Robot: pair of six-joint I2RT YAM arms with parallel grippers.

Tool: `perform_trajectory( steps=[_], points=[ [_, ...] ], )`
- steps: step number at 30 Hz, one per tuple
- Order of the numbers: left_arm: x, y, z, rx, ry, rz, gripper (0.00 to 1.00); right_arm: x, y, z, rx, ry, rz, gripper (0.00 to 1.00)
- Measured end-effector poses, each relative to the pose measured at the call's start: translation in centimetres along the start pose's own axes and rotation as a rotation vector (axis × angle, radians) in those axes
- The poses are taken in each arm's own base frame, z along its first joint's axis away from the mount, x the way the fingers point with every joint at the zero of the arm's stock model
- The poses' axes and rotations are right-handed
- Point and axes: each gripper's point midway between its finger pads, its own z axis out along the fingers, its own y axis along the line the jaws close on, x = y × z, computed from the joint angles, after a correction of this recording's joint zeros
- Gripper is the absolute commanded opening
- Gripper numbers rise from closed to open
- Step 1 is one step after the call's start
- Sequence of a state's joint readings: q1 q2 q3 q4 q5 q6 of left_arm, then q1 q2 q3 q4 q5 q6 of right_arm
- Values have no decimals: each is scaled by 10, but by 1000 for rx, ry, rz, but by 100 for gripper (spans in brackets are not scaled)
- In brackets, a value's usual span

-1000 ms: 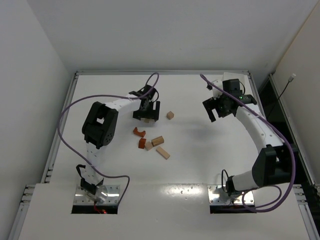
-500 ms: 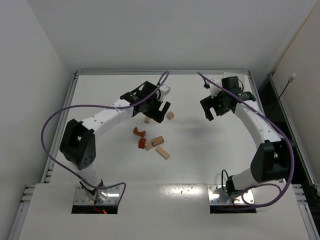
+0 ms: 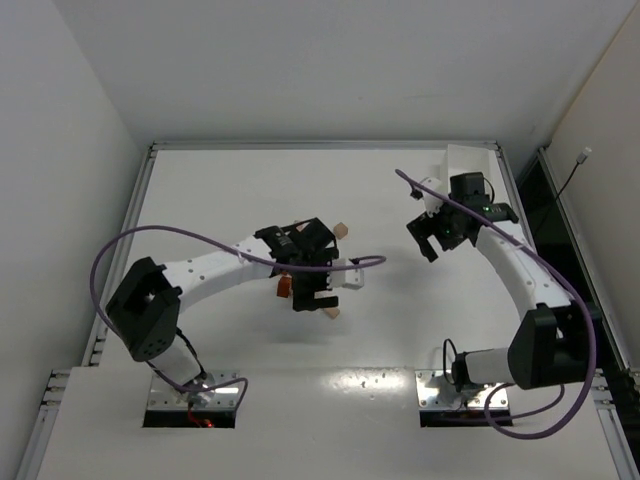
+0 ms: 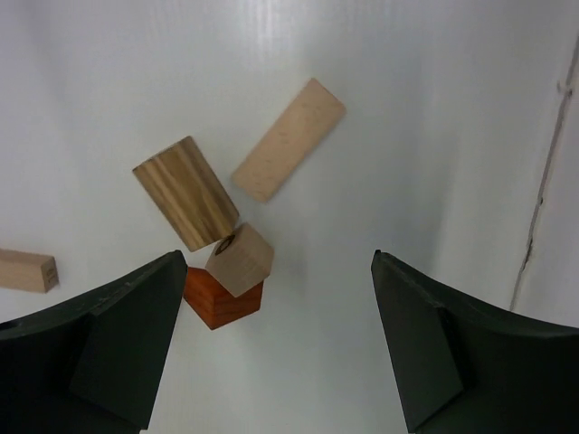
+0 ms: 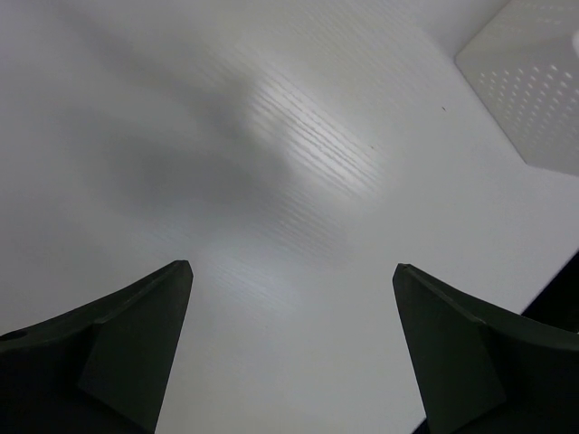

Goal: Build the wood block tower

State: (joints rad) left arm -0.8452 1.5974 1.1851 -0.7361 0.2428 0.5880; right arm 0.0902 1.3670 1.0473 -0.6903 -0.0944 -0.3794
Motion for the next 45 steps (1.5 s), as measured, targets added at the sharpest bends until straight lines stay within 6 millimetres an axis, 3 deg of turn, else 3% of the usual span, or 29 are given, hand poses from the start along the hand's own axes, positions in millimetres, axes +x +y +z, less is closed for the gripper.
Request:
perform_trajectory(
  steps=[4, 10, 17, 29, 45],
  points=[
    [6, -14, -3, 23, -4, 162, 81, 17, -13, -7, 56, 21, 21, 91],
    [1, -13, 1, 25, -40, 313, 81, 38, -30, -17, 126, 39, 69, 91],
    [-3, -12, 23, 91, -39, 386, 77, 50, -44, -23, 165, 49, 120, 91],
    [-17, -5, 48, 164, -42, 412, 68, 58, -55, -29, 187, 54, 166, 91],
    [-2, -20, 64, 255, -5, 400, 59, 54, -66, -32, 196, 47, 186, 91]
  ],
)
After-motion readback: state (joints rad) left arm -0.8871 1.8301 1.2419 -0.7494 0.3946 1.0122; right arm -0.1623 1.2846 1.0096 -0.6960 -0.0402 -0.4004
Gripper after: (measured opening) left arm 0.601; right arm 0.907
